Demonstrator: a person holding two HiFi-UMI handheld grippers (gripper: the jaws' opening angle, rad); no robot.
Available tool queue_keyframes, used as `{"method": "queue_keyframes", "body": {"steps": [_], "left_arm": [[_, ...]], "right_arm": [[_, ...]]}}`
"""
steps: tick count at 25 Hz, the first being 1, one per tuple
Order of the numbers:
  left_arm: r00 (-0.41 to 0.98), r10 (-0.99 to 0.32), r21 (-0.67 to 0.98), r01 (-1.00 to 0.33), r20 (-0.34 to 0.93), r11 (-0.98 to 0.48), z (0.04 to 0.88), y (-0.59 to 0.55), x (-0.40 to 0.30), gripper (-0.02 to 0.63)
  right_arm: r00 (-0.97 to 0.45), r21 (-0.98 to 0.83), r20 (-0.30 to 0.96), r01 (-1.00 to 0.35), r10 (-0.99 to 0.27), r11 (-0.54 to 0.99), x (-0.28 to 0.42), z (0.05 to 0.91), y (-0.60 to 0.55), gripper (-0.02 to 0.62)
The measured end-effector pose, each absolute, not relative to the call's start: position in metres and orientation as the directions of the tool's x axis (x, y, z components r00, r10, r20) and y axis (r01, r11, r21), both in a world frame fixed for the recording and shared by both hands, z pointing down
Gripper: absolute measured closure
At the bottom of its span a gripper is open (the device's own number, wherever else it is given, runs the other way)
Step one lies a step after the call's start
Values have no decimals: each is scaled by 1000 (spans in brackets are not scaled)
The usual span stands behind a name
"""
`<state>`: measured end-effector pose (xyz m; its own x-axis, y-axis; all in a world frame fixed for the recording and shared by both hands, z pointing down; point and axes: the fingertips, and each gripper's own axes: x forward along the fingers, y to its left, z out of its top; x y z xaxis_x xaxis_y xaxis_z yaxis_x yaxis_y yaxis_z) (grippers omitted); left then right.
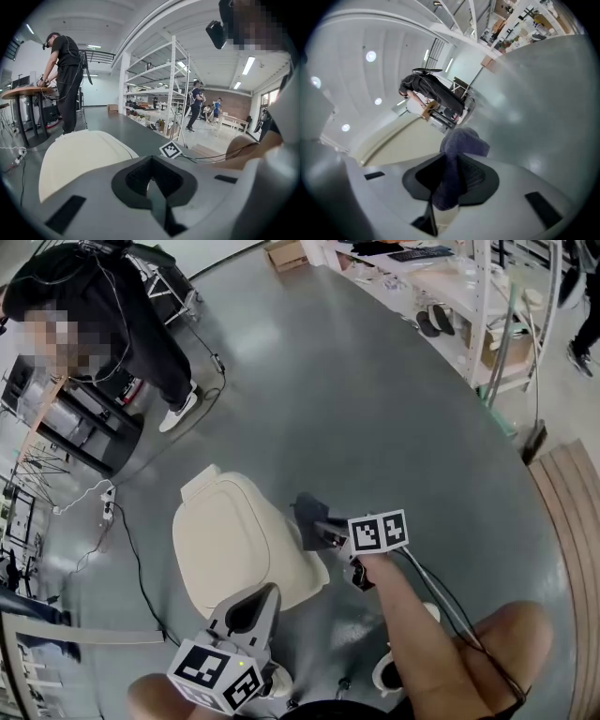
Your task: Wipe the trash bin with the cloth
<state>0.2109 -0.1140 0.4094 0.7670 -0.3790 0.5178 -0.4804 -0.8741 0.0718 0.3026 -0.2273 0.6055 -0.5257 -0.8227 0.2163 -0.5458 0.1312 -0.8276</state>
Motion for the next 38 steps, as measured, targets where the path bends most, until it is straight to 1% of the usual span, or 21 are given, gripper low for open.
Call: {"method": "queue_keyframes", "body": {"steps": [2, 4, 6, 8, 10, 15, 19, 25, 28, 31, 34, 38], "left_arm": [[771, -375, 72, -474, 514, -878, 408, -113, 214, 609], [777, -368, 77, -468, 511, -881, 407, -112, 217, 609], [782, -364, 77, -461, 507, -884, 407, -110, 219, 609], [785, -364, 64, -454, 502, -889, 408, -108, 220, 609], [786, -365, 53, -448, 499, -892, 409, -109, 220, 609], [795, -355, 69, -442, 491, -894, 410, -108, 224, 609], [793, -323, 84, -423, 517, -902, 421, -98, 226, 609], [806, -273, 138, -397, 526, -907, 425, -80, 234, 608], [807, -247, 148, -378, 536, -914, 431, -74, 237, 609], [807, -202, 148, -335, 554, -930, 438, -71, 236, 609], [807, -127, 177, -275, 577, -945, 455, -48, 238, 609], [783, -72, 193, -240, 618, -951, 479, -28, 236, 609]], "right_arm": [[-557, -827, 113, -512, -823, 233, 300, 563, -237, 515], [-577, -802, 47, -509, -815, 314, 297, 528, -242, 515], [-591, -767, 28, -529, -806, 362, 294, 507, -244, 515], [-595, -750, 26, -543, -803, 378, 293, 498, -245, 515], [-594, -749, 45, -552, -803, 367, 291, 502, -246, 515], [-592, -741, 137, -593, -794, 314, 284, 539, -248, 515], [-592, -749, 192, -604, -783, 273, 278, 567, -242, 515], [-559, -781, 220, -592, -799, 200, 283, 606, -242, 515], [-538, -792, 259, -593, -802, 142, 287, 629, -240, 515], [-522, -800, 292, -593, -802, 94, 282, 649, -246, 515], [-517, -809, 310, -585, -798, 64, 282, 671, -239, 515], [-502, -798, 349, -602, -791, 30, 282, 696, -239, 515]]}}
